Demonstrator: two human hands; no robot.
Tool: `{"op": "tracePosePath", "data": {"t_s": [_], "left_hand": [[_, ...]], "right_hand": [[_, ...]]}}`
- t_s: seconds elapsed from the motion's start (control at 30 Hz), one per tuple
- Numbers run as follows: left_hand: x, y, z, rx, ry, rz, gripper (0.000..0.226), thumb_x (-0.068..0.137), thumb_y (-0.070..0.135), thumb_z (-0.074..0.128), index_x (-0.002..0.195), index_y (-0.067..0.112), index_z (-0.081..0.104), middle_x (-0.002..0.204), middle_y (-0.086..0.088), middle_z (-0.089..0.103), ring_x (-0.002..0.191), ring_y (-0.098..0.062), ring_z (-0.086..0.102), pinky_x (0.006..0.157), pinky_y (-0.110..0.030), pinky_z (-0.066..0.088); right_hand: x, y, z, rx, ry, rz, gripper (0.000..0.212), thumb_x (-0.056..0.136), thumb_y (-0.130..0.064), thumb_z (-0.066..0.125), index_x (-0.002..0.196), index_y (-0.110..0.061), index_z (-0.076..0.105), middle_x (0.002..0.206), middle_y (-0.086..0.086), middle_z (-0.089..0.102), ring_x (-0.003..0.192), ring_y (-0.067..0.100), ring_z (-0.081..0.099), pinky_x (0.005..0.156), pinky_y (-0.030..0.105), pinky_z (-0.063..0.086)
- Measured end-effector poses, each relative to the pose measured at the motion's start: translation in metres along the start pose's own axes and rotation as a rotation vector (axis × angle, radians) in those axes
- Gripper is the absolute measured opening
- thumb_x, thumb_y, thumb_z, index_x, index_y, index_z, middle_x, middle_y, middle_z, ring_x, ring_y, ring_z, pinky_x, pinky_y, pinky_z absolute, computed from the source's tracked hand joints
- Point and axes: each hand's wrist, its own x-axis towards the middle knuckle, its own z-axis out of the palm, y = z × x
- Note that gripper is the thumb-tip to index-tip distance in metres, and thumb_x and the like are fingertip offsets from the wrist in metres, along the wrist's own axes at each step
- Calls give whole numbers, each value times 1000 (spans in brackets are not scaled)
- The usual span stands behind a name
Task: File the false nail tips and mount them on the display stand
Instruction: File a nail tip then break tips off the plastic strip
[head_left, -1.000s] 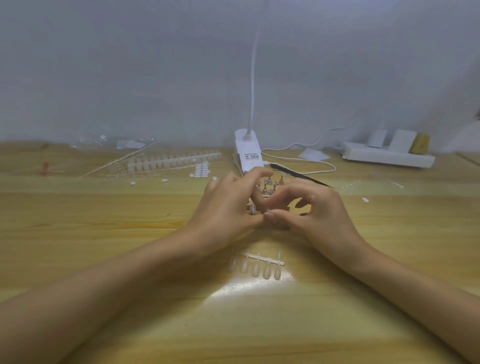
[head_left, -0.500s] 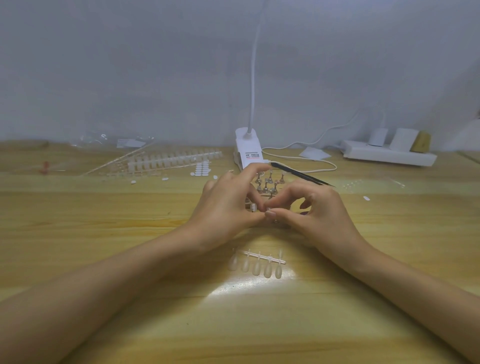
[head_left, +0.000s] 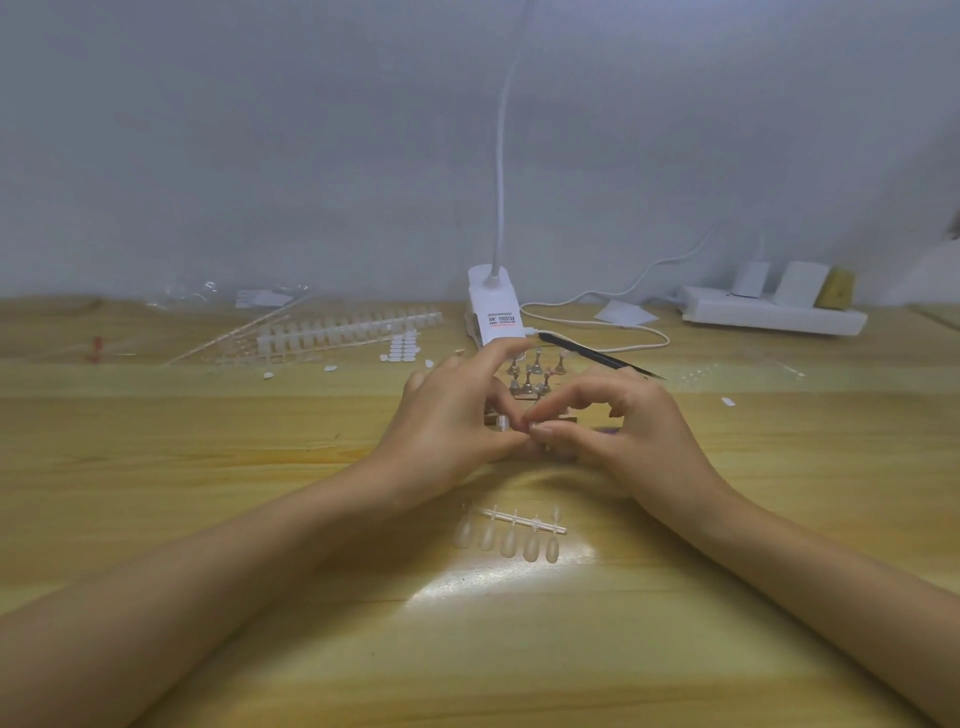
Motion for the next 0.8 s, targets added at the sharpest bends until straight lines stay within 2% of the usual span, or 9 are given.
{"op": "tracePosePath", "data": {"t_s": [0.07,0.17,0.27,0.37,0.47,0.6,0.73,0.8], "left_hand": [[-1,1,0,17,5,14,74,75,32,83,138,36,44,74,26,67,105,-8,50,99,-47,39],[0,2,0,44,7,36,69,76,29,82,134,37,46,74,26,66,102,-6,47,98,-45,39],[0,1,0,29,4,41,66,76,28,81,132,37,47,73,27,66,102,-6,47,98,-44,39],[-1,2,0,20,4,44,66,76,29,81,132,36,47,74,26,66,104,-9,49,99,-46,39],[0,3,-1,2,-6,38,69,75,28,82,134,35,47,75,24,66,106,-12,52,98,-48,40],[0,4,-1,-11,-15,26,71,73,31,82,135,34,47,76,21,67,107,-13,52,98,-50,40],[0,5,-2,-22,-21,31,67,77,34,78,136,32,47,73,20,65,102,-14,53,96,-50,42],[-1,4,-2,-21,-20,36,67,78,36,78,136,32,46,73,20,65,101,-14,54,95,-50,43]], "right_hand": [[3,1,-2,143,2,53,6,85,-15,75,89,-18,78,83,-6,74,77,3,59,67,8,39],[7,2,0,218,14,83,5,90,-13,70,94,-14,73,82,-3,73,68,-1,58,60,8,40],[10,0,4,209,-1,80,10,85,-9,75,91,-12,68,79,-3,70,70,1,60,62,10,42],[12,-1,5,199,-17,103,19,80,-5,79,87,-12,63,75,-12,65,69,0,57,69,17,46],[14,-2,2,151,-46,138,21,78,-8,81,75,-18,63,68,-17,63,63,-2,53,65,14,43],[17,-5,2,115,-71,182,20,78,-14,82,70,-18,64,66,-14,65,55,-2,53,59,13,42],[9,-6,3,-67,-35,90,16,72,-37,81,73,-25,69,73,-18,68,74,-3,54,78,29,41],[5,-7,0,-104,-27,69,16,67,-42,79,75,-31,70,75,-23,68,82,-7,51,80,31,39]]}}
